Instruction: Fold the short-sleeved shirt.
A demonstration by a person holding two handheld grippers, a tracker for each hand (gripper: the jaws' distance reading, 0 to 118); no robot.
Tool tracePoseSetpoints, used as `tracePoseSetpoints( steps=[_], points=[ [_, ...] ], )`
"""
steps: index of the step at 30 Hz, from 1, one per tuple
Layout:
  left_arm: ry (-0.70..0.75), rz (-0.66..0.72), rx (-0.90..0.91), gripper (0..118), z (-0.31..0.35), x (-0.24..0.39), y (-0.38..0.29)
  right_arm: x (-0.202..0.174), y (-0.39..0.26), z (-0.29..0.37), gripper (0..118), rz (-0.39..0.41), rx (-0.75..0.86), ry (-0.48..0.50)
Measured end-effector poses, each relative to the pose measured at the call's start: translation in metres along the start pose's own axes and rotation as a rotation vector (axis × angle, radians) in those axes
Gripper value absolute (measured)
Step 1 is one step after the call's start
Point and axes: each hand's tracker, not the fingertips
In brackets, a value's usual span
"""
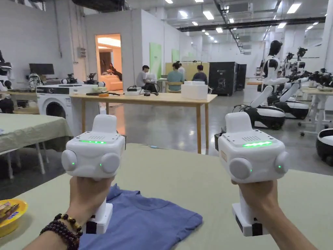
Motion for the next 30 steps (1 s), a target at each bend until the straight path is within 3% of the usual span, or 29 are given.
tracePoseSetpoints(
  steps=[4,8,11,13,16,17,18,19,20,23,30],
  points=[
    [0.002,-0.112,-0.084,0,-0.012,0.001,-0.003,0.002,-0.004,-0.020,0,-0.009,0.001,0.005],
    [-0.106,-0.247,-0.428,0,-0.067,0.022,-0.039,0.014,-0.014,-0.019,0,-0.031,-0.024,0.037],
    [-0.235,-0.215,-0.716,0,-0.118,0.036,-0.096,0.016,-0.025,-0.008,0,-0.022,-0.041,0.055],
    [-0.312,-0.175,-0.791,0,-0.145,0.044,-0.140,0.020,-0.037,-0.008,0,-0.007,-0.048,0.073],
    [-0.294,-0.221,-0.852,0,-0.168,0.052,-0.191,0.026,-0.059,-0.016,0,0.003,-0.087,0.100],
    [-0.306,-0.229,-0.854,10,-0.174,0.055,-0.204,0.028,-0.065,-0.020,0,-0.002,-0.100,0.109],
    [-0.324,-0.211,-0.834,37,-0.179,0.055,-0.213,0.031,-0.071,-0.023,0,-0.008,-0.113,0.121],
    [-0.334,-0.183,-0.822,82,-0.185,0.056,-0.221,0.032,-0.077,-0.027,0,-0.012,-0.126,0.131],
    [-0.318,-0.151,-0.833,118,-0.187,0.057,-0.228,0.033,-0.084,-0.031,0,-0.013,-0.130,0.133],
    [-0.319,-0.078,-0.852,114,-0.201,0.061,-0.246,0.035,-0.104,-0.044,0,0.002,-0.166,0.145],
    [-0.405,-0.138,-0.917,118,-0.242,0.082,-0.270,0.039,-0.133,-0.051,1,0.012,-0.224,0.150]
  ],
)
